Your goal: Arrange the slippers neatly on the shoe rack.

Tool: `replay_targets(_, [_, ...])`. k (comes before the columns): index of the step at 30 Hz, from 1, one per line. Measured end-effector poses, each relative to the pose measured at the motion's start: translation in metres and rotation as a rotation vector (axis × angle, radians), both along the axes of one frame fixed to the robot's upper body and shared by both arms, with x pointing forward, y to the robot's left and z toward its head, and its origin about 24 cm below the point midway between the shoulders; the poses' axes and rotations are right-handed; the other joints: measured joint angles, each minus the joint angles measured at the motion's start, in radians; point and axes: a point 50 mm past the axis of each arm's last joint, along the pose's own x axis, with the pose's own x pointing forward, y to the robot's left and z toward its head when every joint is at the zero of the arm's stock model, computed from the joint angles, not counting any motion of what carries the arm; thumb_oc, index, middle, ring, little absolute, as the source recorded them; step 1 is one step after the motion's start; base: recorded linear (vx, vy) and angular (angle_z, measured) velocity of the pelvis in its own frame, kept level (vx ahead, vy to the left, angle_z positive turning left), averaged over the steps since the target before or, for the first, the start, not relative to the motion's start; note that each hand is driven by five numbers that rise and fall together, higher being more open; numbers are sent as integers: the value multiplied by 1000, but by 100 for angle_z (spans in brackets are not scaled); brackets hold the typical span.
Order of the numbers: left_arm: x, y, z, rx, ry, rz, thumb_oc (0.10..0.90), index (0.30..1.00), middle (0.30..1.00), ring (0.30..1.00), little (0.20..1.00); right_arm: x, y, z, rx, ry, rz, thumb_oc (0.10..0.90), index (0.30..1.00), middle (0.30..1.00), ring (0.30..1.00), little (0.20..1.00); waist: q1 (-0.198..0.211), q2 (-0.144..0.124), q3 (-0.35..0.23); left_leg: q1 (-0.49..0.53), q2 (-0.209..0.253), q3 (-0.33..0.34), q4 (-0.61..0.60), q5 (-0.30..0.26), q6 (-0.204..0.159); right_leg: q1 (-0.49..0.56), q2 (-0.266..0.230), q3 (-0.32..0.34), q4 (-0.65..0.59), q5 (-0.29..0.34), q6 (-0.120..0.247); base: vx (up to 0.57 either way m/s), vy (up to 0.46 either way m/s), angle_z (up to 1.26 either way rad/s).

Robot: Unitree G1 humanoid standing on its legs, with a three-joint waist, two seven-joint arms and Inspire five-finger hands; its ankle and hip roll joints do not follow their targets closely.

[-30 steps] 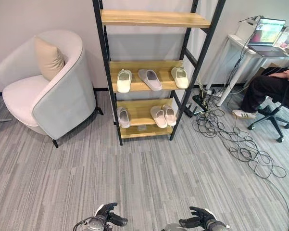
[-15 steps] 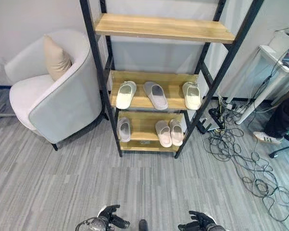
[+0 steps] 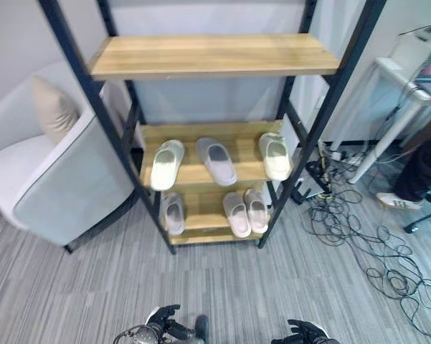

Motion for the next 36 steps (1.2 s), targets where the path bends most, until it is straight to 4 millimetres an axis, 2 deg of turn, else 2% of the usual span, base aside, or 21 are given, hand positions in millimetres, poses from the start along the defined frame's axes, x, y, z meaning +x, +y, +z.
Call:
replay_targets(1, [6, -1, 2, -1, -21, -2, 800, 900, 900, 900, 900, -2, 1, -1, 4, 6, 8, 800, 900, 900, 900, 900, 6, -7, 0, 11, 2, -1, -11, -2, 5, -42, -15, 0, 97, -52, 1, 102, 70, -10])
replay_targets(2, [14, -5, 4, -11, -38, -8, 800, 900, 900, 900, 900, 6, -4, 3, -8, -11, 14, 800, 900, 900, 900, 900, 6, -8, -3, 18, 0, 0, -17, -10, 16, -69, -85, -10, 137, -87, 28, 117, 78, -27])
replay_targets(4, [27, -12, 8, -28, -73, -23, 800, 900, 900, 900, 900, 13, -4, 5, -10, -31, 17, 800, 900, 900, 900, 900, 16, -11, 3, 24, -19, 7, -19, -19, 24, -105, -193, -5, 166, -108, 121, 74, 47, 2])
replay_targets(7, [38, -9, 14, -21, -115, -29, 800, 900, 900, 900, 900, 18, 6, 4, 26, -45, 28, 800, 900, 900, 900, 900, 47, -19, 19, 62, -5, -5, -22, -42, 21, -139, -183, -34, 298, -102, 136, 122, 39, 0])
replay_targets(9, [35, -5, 13, -11, -106, -23, 800, 900, 900, 900, 900, 21, 9, 6, 35, -75, 36, 800, 900, 900, 900, 900, 53, -22, 21, 80, -1, 1, -26, -50, 19, -173, -201, -90, 331, -132, 122, 127, -5, -10])
replay_targets(12, [28, -2, 11, -7, -88, -8, 800, 900, 900, 900, 900, 31, 12, 10, 43, -111, 48, 800, 900, 900, 900, 900, 55, -24, 21, 87, 10, 5, -41, -71, 19, -214, -230, -137, 224, -119, 105, 171, -16, -15])
replay_targets(14, [19, 4, 8, 7, -62, 4, 800, 900, 900, 900, 900, 34, 14, 11, 50, -127, 52, 800, 900, 900, 900, 900, 49, -24, 22, 105, 35, 4, -64, -72, 18, -268, -208, -139, 142, -82, 72, 160, -52, -11])
replay_targets(15, [14, 8, 7, 14, -48, 12, 800, 900, 900, 900, 900, 28, 15, 9, 52, -110, 49, 800, 900, 900, 900, 900, 40, -28, 22, 118, 48, -7, -67, -77, 7, -281, -188, -140, 83, -41, 68, 169, -99, 29])
replay_targets(18, [-7, 19, 2, 41, 4, 24, 800, 900, 900, 900, 900, 11, 24, 2, 81, -71, 30, 800, 900, 900, 900, 900, -7, -97, 19, 175, 30, -59, -69, -108, -48, -300, -207, -139, -26, 160, 73, 107, -100, 52])
replay_targets(19, [-14, 8, -2, 13, 23, 9, 800, 900, 900, 900, 900, 5, 18, 1, 67, -52, 27, 800, 900, 900, 900, 900, 6, -87, -6, 203, 56, -71, -63, -132, -78, -256, -182, -147, -68, 185, 3, 105, -165, 45])
replay_targets(20, [-16, 3, -4, -2, 31, 7, 800, 900, 900, 900, 900, 5, 15, 1, 60, -52, 26, 800, 900, 900, 900, 900, 8, -71, -8, 198, 70, -80, -50, -137, -100, -230, -171, -156, -97, 188, -8, 69, -141, 35])
replay_targets(24, [-9, -6, -4, -22, 24, 0, 800, 900, 900, 900, 900, 7, 12, 3, 55, -62, 16, 800, 900, 900, 900, 900, 4, -61, -13, 92, 62, -109, 157, -162, -153, -181, -176, -196, -179, 211, -41, 9, -68, 38])
replay_targets(25, [-1, -6, -1, -20, 5, -6, 800, 900, 900, 900, 900, 11, 10, 4, 52, -74, 7, 800, 900, 900, 900, 900, 2, -72, -6, 14, 42, -103, 294, -156, -179, -177, -194, -210, -188, 213, -59, 82, -28, 36])
replay_targets(27, [1, -6, -1, -19, 0, -4, 800, 900, 900, 900, 900, 11, 7, 5, 43, -72, 9, 800, 900, 900, 900, 900, -2, -75, 1, -29, 64, -42, 384, -160, -178, -132, -200, -223, -225, 210, -80, 78, 9, 23])
replay_targets(29, [2, -7, 0, -21, -4, -4, 800, 900, 900, 900, 900, 6, 2, 4, 32, -62, 5, 800, 900, 900, 900, 900, -3, -74, 2, -18, 98, 2, 361, -159, -178, -103, -194, -226, -242, 203, -89, 176, 74, 7])
replay_targets(30, [4, -8, 0, -24, -14, -7, 800, 900, 900, 900, 900, 5, -2, 5, 22, -57, 0, 800, 900, 900, 900, 900, -3, -70, 6, -14, 122, 32, 259, -157, -178, -90, -194, -226, -263, 197, -80, 191, 105, 5])
replay_targets(32, [8, -9, 2, -26, -23, -10, 800, 900, 900, 900, 900, 2, -4, 4, 16, -47, -6, 800, 900, 900, 900, 900, -4, -70, 12, -7, 127, 40, 118, -131, -207, -89, -193, -227, -257, 194, -84, 112, 88, 9])
replay_targets(33, [8, -10, 2, -26, -23, -10, 800, 900, 900, 900, 900, 2, -5, 4, 15, -46, -6, 800, 900, 900, 900, 900, -4, -70, 12, -7, 127, 40, 115, -130, -210, -89, -193, -227, -257, 194, -84, 83, 75, 5])
replay_targets(34, [11, -10, 2, -25, -27, -12, 800, 900, 900, 900, 900, 2, -5, 4, 15, -40, -7, 800, 900, 900, 900, 900, 1, -71, 22, -24, 132, 36, 30, -94, -241, -80, -189, -225, -256, 185, -89, 141, 143, 6])
replay_targets(35, [12, -10, 3, -25, -29, -15, 800, 900, 900, 900, 900, 1, -5, 4, 14, -39, -9, 800, 900, 900, 900, 900, 0, -71, 23, -60, 133, 23, 47, -75, -261, -81, -186, -225, -256, 181, -90, 109, 112, -6])
replay_targets(36, [13, -11, 3, -26, -36, -17, 800, 900, 900, 900, 900, 2, -6, 4, 15, -43, -16, 800, 900, 900, 900, 900, 5, -70, 25, -72, 137, 24, 57, -65, -257, -81, -181, -220, -257, 184, -85, 228, 244, -43])
